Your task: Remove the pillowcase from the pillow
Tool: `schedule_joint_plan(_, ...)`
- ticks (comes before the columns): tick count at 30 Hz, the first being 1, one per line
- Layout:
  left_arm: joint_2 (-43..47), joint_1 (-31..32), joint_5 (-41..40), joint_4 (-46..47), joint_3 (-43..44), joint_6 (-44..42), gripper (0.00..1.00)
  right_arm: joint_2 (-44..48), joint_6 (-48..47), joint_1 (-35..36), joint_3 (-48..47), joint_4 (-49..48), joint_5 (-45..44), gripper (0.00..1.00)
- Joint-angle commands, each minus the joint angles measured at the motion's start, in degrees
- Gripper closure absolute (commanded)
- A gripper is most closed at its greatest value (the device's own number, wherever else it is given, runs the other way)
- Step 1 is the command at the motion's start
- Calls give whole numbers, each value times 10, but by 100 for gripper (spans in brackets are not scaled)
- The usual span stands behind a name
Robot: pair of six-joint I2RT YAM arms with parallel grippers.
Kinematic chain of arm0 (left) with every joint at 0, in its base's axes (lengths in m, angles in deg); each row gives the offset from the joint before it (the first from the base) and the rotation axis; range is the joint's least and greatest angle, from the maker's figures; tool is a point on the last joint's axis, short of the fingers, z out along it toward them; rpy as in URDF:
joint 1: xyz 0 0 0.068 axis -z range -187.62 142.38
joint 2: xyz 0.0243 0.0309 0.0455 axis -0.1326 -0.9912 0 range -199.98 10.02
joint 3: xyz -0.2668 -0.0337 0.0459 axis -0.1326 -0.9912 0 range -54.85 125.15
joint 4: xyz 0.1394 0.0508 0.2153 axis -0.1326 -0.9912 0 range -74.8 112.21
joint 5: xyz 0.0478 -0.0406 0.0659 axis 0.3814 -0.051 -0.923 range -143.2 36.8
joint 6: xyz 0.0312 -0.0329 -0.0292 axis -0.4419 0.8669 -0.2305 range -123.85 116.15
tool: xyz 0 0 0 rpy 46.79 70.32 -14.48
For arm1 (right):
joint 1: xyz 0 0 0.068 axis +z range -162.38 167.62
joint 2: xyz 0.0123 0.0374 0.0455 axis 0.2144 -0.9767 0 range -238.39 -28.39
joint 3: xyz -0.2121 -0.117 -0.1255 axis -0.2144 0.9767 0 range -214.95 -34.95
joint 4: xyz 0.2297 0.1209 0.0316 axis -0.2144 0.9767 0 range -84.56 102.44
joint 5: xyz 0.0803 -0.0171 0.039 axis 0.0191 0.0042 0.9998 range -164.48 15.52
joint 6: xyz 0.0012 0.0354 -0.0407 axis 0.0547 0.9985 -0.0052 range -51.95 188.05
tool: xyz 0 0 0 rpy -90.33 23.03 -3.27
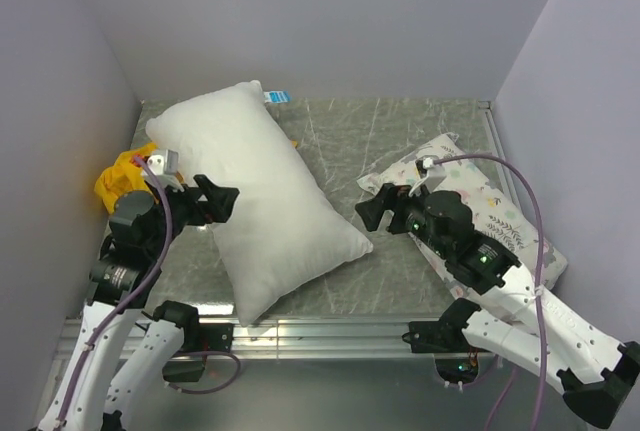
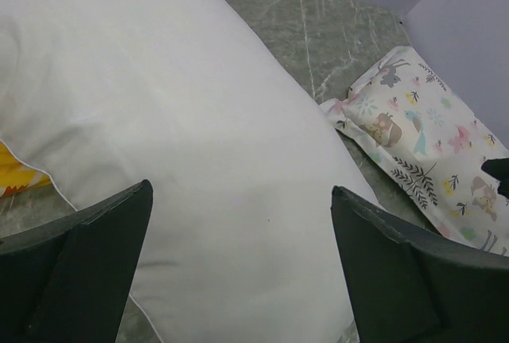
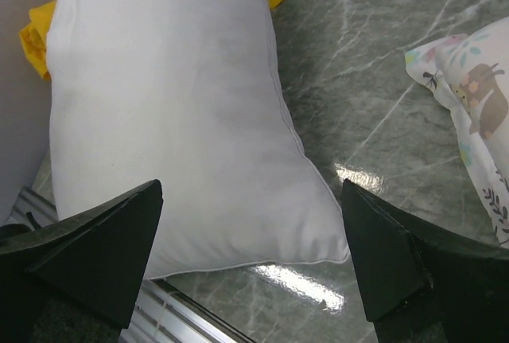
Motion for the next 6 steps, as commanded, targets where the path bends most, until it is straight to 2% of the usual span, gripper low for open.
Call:
schedule_joint_plan(1,10,2,2,22,1,-3,0,-8,-6,-3,0,-15,5,0)
schedule_joint_plan(6,17,2,5,32,-2,-3,0,-12,-10,-2,4,-17,8,0)
